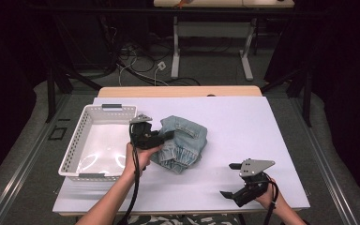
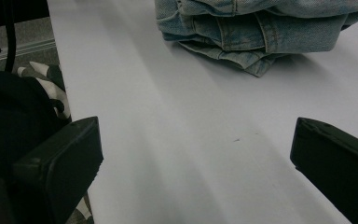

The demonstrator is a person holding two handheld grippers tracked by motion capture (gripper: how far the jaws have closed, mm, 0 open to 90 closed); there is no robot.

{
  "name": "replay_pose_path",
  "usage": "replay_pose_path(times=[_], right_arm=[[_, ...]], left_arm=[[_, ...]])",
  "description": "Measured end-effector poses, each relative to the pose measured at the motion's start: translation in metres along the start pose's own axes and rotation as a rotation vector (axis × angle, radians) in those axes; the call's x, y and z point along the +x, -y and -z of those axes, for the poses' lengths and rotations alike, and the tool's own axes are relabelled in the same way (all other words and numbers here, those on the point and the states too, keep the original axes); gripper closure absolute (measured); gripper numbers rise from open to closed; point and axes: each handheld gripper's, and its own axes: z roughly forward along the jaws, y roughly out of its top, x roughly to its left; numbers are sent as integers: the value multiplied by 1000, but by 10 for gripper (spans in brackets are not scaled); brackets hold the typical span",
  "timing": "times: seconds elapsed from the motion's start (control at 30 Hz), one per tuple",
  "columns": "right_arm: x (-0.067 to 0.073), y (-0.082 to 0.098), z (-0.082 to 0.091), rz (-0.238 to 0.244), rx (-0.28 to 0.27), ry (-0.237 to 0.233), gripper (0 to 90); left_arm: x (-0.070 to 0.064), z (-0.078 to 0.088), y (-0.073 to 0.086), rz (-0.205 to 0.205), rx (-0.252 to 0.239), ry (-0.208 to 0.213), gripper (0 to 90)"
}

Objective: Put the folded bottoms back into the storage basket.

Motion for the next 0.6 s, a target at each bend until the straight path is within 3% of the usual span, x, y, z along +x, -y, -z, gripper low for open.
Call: replay_pose_path(times=[0.6], right_arm=[[0,0,0,2,0,0,18]], left_arm=[[-2,10,-5,-28,-24,-5,715]])
